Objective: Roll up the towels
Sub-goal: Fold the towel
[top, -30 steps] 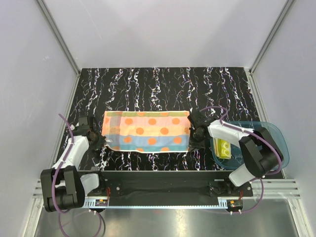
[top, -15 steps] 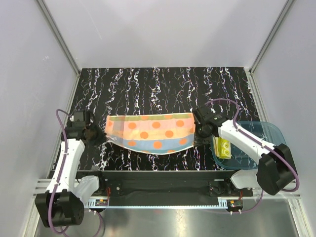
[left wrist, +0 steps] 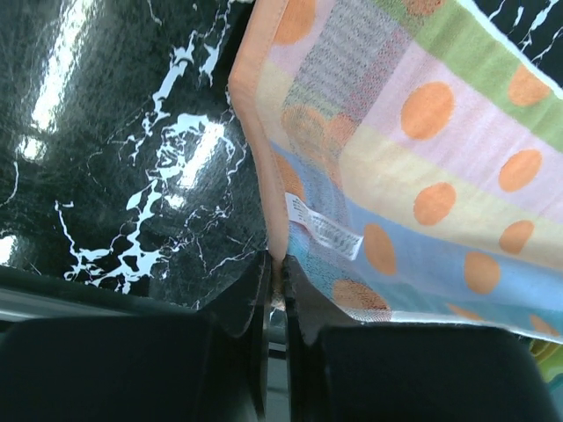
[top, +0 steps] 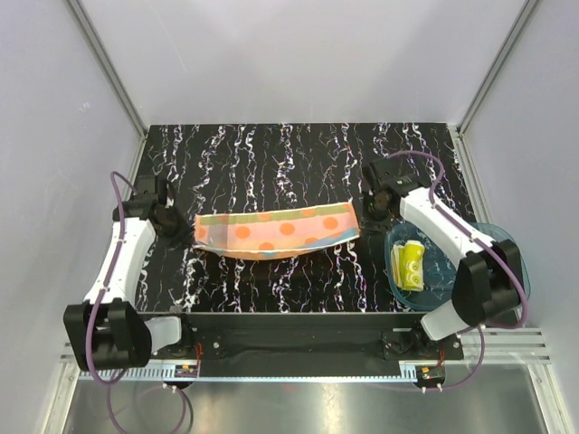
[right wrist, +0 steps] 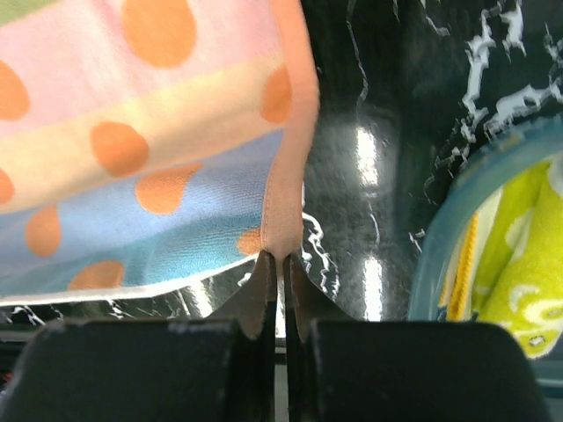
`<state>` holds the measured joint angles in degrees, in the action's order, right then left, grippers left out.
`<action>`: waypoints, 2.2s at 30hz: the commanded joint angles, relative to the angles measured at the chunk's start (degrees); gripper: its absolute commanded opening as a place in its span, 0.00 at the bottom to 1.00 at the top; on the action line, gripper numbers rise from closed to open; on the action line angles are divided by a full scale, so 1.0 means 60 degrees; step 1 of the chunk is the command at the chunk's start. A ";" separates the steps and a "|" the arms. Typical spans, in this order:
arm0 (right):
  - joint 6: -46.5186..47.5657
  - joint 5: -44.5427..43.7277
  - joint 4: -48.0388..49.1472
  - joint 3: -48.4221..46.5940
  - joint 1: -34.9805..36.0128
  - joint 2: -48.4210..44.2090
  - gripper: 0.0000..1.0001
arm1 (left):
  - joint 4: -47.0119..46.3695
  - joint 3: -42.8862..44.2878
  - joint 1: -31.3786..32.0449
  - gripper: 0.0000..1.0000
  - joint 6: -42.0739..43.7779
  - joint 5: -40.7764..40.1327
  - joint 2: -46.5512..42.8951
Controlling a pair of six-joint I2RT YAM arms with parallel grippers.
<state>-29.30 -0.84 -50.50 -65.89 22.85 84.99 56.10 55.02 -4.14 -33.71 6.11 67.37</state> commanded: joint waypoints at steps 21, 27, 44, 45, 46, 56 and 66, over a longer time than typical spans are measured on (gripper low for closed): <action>0.1397 0.0565 -0.0783 -0.4751 -0.0776 0.4422 0.00 | -0.0824 0.3177 -0.0086 0.00 -0.0079 -0.0652 0.4457; 0.1485 0.0697 -0.0826 -0.5204 -0.0937 0.5081 0.00 | -0.0824 0.3734 -0.0086 0.00 -0.0094 -0.0740 0.5205; 0.1587 0.0653 -0.1559 -0.7489 -0.1303 0.7016 0.50 | -0.0459 0.5491 -0.0086 0.10 0.0009 -0.0813 0.7476; 0.1573 0.0638 -0.1675 -0.7606 -0.1362 0.7060 0.58 | -0.0385 0.5608 -0.0101 0.13 0.0038 -0.0871 0.7564; 0.1558 0.0595 -0.1749 -0.7767 -0.1391 0.7104 0.62 | -0.0312 0.5711 -0.0115 0.22 0.0038 -0.0901 0.7565; 0.1573 0.0373 -0.2292 -0.8489 -0.1538 0.6228 0.66 | 0.0641 0.6709 -0.0072 0.66 0.0170 -0.3242 0.6630; 0.1777 0.4461 0.0243 -0.6010 -0.1289 0.4994 0.23 | -0.1219 0.4994 0.1319 0.63 0.0668 -0.1839 0.5601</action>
<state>-19.70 15.88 -54.81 -101.93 14.13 114.91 54.19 86.50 2.63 -31.62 -9.50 98.87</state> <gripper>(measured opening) 0.307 0.640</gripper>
